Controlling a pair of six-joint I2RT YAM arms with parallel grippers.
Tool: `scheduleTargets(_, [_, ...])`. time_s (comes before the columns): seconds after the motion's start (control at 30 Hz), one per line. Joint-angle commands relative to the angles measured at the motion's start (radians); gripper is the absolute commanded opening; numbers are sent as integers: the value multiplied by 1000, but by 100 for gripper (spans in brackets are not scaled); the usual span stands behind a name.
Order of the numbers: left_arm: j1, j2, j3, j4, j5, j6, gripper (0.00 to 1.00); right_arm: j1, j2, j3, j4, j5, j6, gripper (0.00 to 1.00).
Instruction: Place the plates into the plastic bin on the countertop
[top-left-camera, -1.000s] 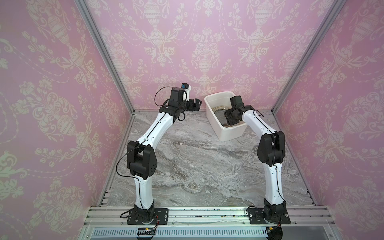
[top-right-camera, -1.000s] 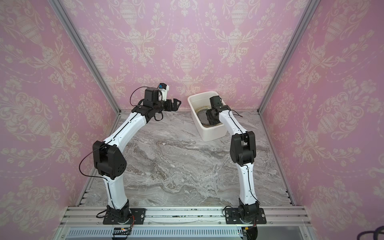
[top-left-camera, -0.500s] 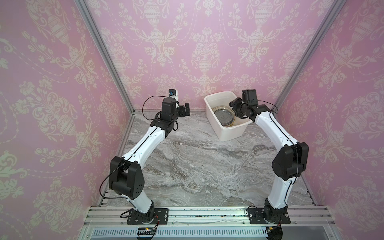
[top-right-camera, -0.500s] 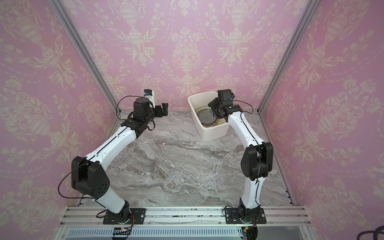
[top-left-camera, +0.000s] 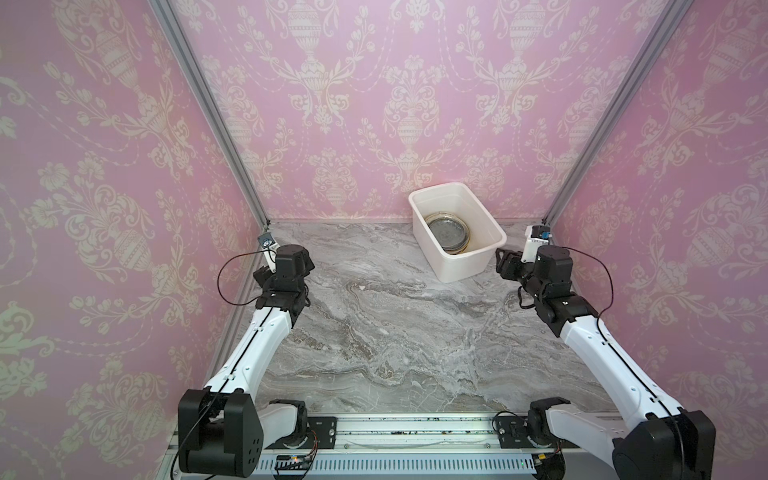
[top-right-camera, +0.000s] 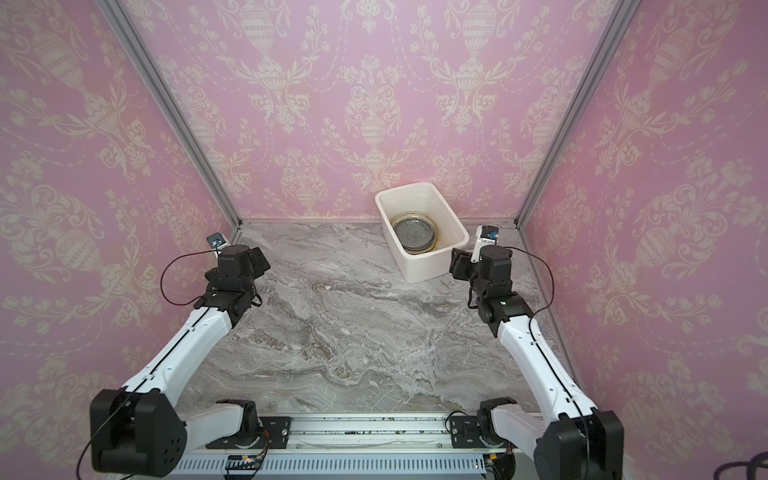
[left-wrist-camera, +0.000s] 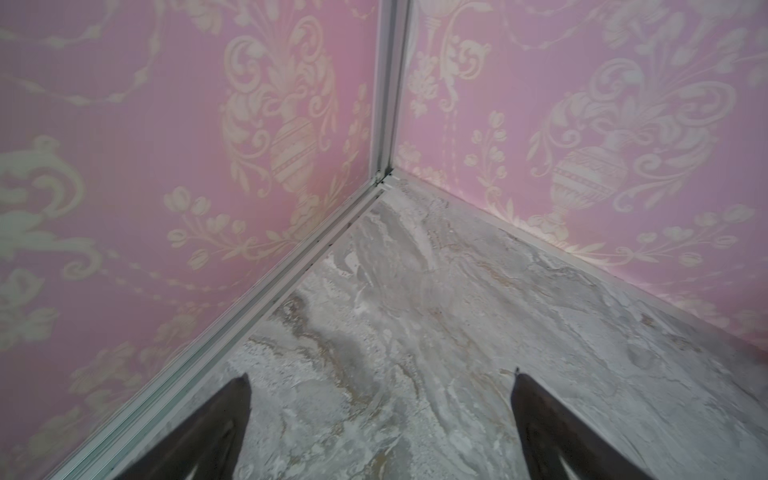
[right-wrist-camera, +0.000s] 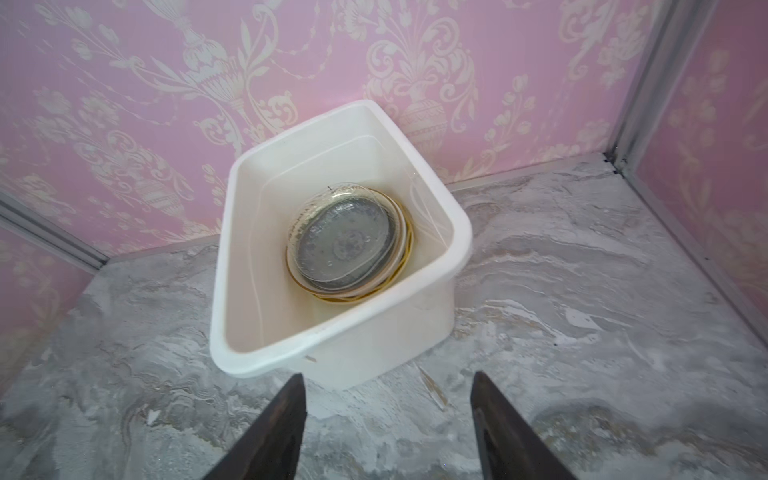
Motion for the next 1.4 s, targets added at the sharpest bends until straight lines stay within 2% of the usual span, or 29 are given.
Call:
scheduleTargets(0.0, [22,-67,-89,-24,-115,9,99,-34,-86,-128,81,44,-132,65])
scheduleTargets(0.1, [41,-85,-206,66,-104,47,99,-40,-137,-292,242,75,-209,69])
scheduleTargets(0.2, [48,-62,-305,239,-32,143,99,-50,-105,-401,426,97,-164,70])
scheduleTargets(0.3, [51,-7,-352,347,20,225,99,-50,-9,-395,474,45,-142,69])
scheduleTargets(0.37, [64,28,-370,384,58,229,99,-49,62,-389,501,0,-148,67])
scheduleTargets(0.5, [72,111,-399,497,105,252,99,-49,172,-427,650,-8,-161,67])
scheduleTargets(0.6, [74,190,-408,591,138,269,99,-48,245,-409,698,-32,-228,68])
scheduleTargets(0.73, [79,274,-379,664,184,298,99,-50,305,-379,708,-57,-257,70])
scheduleTargets(0.83, [96,339,-345,700,225,297,99,-49,353,-425,817,-82,-264,70])
scheduleTargets(0.9, [95,357,-320,671,251,304,99,-48,409,-474,969,-97,-271,70])
scheduleTargets(1.0, [96,343,-346,717,333,328,99,-49,499,-525,1151,-97,-270,71])
scheduleTargets(1.03, [94,331,-363,738,347,333,99,-51,502,-518,1140,-95,-266,72])
scheduleTargets(1.07, [92,317,-383,765,363,339,99,-52,486,-493,1059,-86,-269,79])
scheduleTargets(1.1, [92,302,-410,793,368,341,99,-52,488,-467,1021,-89,-269,100])
scheduleTargets(1.2, [97,283,-442,834,373,342,99,-61,492,-438,975,-46,-234,100])
scheduleTargets(1.37, [136,290,-432,822,493,341,99,-65,492,-439,975,-52,-232,100])
